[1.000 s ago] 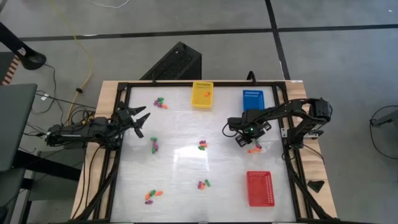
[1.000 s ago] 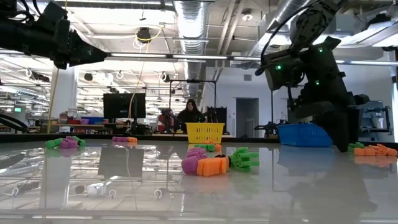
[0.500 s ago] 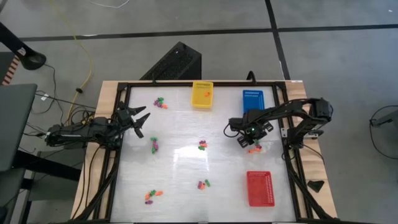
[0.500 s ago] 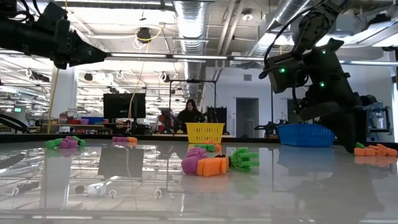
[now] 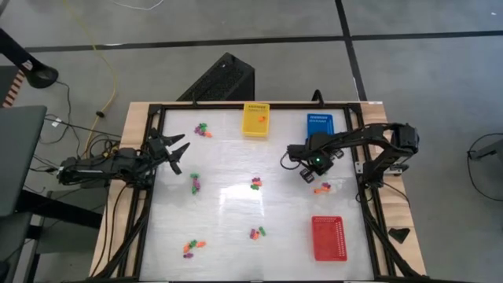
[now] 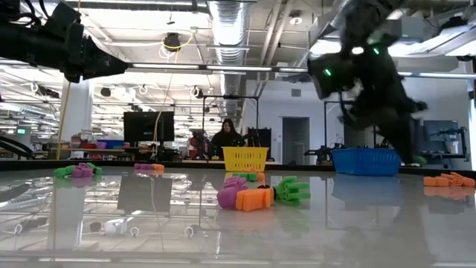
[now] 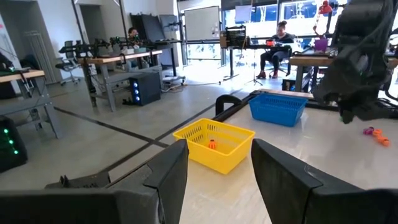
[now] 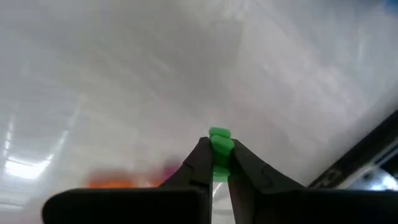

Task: Sort Halloween decoration
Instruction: Put the green skeleton toy into the blue bin

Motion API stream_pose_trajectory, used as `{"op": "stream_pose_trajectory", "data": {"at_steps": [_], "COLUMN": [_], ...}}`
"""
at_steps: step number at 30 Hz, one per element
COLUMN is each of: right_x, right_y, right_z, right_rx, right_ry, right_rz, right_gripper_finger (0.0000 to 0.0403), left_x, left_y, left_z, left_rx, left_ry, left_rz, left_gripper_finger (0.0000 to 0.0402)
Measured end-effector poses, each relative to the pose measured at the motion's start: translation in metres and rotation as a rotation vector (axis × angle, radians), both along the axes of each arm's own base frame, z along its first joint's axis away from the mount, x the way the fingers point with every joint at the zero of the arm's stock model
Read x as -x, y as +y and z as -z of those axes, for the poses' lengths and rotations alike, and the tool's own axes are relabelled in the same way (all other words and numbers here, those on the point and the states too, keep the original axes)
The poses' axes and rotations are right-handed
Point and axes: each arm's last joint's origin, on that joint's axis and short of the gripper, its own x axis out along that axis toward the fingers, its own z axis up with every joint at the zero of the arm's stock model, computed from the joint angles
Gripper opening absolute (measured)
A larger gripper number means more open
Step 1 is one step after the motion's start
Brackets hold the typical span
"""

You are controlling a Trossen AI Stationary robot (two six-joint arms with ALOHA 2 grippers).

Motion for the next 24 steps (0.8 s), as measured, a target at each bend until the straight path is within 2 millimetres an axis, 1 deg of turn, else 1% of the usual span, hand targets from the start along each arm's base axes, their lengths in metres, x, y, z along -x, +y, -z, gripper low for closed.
{"op": "stream_pose_trajectory", "data": {"at_steps": [2, 4, 7, 10, 13, 16, 18, 21, 24], "right_x": [-0.008, -0.018, -0.021, -0.023, -0.016, -0.009, -0.003, 0.006, 0.011], "right_y": [-0.002, -0.008, -0.023, -0.046, -0.071, -0.097, -0.111, -0.126, -0.134], "right_z": [-0.015, -0.034, -0.058, -0.071, -0.071, -0.067, -0.063, -0.061, -0.061], "right_rx": [0.014, 0.074, 0.182, 0.22, 0.226, 0.256, 0.266, 0.279, 0.284], "right_ry": [-0.009, -0.053, -0.043, -0.088, -0.102, -0.147, -0.151, -0.157, -0.155], "right_rz": [-0.047, -0.093, -0.11, -0.067, -0.016, 0.057, 0.111, 0.173, 0.206], "right_gripper_finger": [0.0052, 0.0054, 0.0062, 0.0064, 0.0064, 0.0064, 0.0064, 0.0065, 0.0066], "left_x": [0.0, 0.0, 0.0, 0.0, 0.0, 0.0, 0.0, 0.0, 0.0], "left_y": [0.0, 0.0, 0.0, 0.0, 0.0, 0.0, 0.0, 0.0, 0.0], "left_z": [0.0, 0.0, 0.0, 0.0, 0.0, 0.0, 0.0, 0.0, 0.0], "left_rx": [0.002, 0.005, 0.005, 0.006, 0.006, 0.006, 0.006, 0.006, 0.003], "left_ry": [-0.003, -0.006, -0.007, -0.008, -0.008, -0.008, -0.008, -0.008, -0.005], "left_rz": [0.0, 0.0, 0.0, 0.0, 0.001, 0.001, 0.0, 0.001, 0.0], "left_gripper_finger": [0.0169, 0.0169, 0.0169, 0.0169, 0.0169, 0.0169, 0.0169, 0.0169, 0.0169]}}
